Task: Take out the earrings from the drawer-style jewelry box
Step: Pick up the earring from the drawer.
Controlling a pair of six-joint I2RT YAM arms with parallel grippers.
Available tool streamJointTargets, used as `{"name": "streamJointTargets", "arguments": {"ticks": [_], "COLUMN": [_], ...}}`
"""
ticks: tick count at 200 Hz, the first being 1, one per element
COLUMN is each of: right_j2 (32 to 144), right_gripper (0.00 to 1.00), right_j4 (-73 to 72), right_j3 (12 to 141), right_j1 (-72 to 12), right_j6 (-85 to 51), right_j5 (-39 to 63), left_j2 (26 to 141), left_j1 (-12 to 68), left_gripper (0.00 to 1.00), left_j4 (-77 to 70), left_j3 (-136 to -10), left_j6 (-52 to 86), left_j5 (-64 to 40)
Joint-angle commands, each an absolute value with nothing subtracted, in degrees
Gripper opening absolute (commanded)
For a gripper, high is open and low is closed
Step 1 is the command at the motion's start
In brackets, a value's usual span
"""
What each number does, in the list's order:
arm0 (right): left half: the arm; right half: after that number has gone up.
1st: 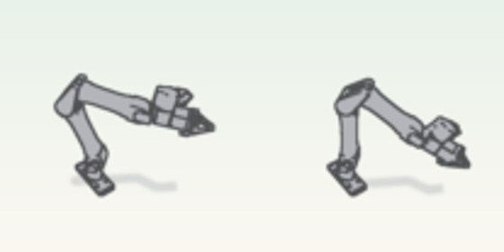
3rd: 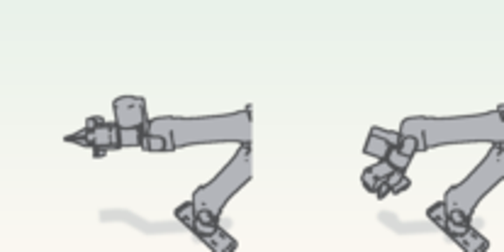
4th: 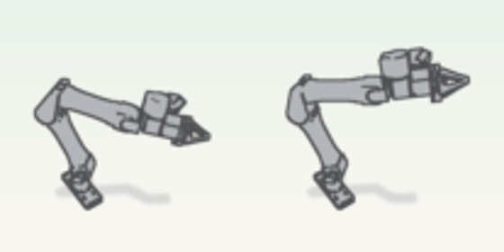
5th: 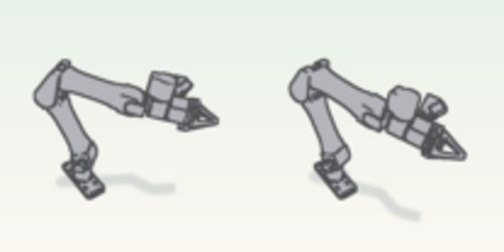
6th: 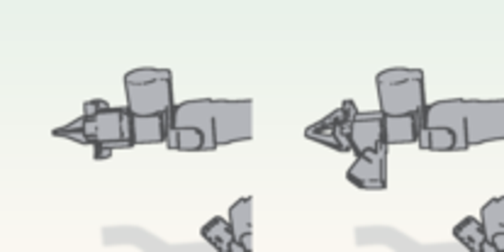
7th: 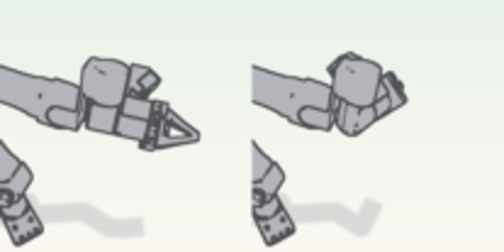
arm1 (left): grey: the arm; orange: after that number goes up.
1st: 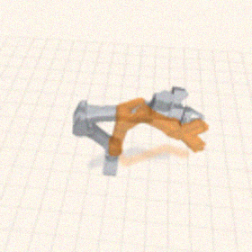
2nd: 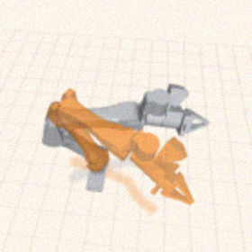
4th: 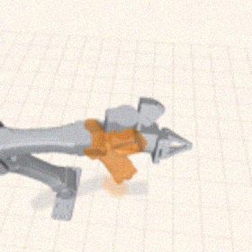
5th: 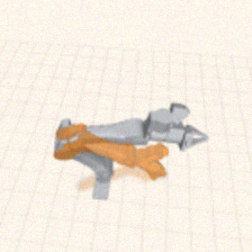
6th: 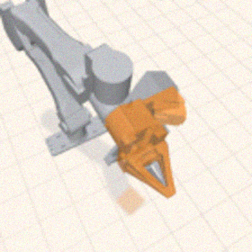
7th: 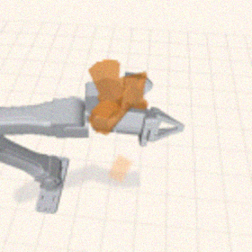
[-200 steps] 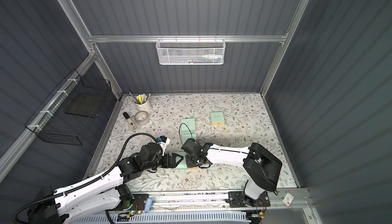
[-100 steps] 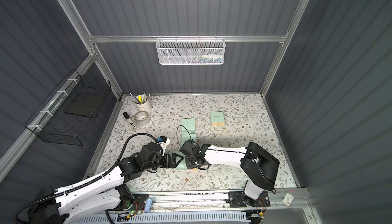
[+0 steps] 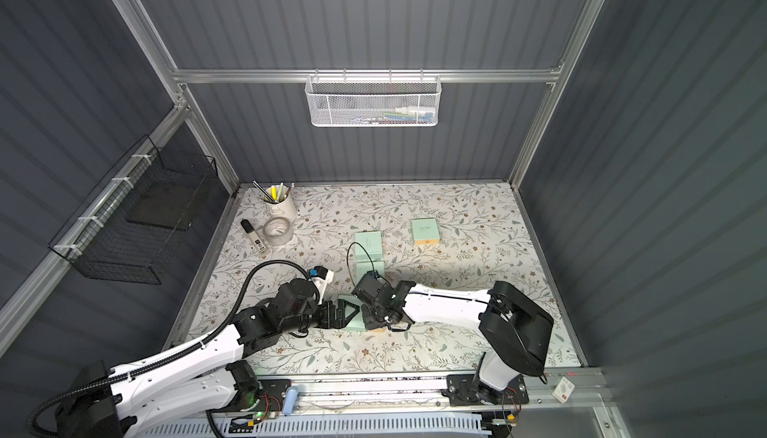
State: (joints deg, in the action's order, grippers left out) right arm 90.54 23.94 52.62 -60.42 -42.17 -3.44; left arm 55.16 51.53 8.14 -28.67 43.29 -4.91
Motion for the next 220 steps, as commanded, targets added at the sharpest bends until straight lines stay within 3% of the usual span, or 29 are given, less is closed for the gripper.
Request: {"name": "streamJointTargets", "arguments": {"ticks": [1, 112, 167, 220], "right_j2": [88.8, 86.5, 80.1, 71.0], "right_gripper": [0.19, 0.19, 0.19, 0.2], "right_j4": [24.9, 24.5, 22.6, 21.3], "right_j3": [52.5, 51.1, 48.9, 41.7], "right_j1": [-60.7, -59.5, -58.2, -51.8], "right_j6": [-42.4, -42.7, -43.4, -44.8], "right_j5": [-3.9, -2.3, 0.1, 3.1], "left_j2": [55.5, 55.8, 57.1, 56.7], "left_j1": [51.2, 51.2, 51.2, 51.2], "left_gripper": [1.0, 1.0, 1.0, 1.0], "left_j4": [7.8, 7.5, 6.7, 7.3], "left_j3": [-27.8, -27.9, -28.2, -28.6], "left_j6": [43.3, 43.3, 43.2, 42.7], "left_j5": [-4.9, -5.1, -5.4, -5.3]}}
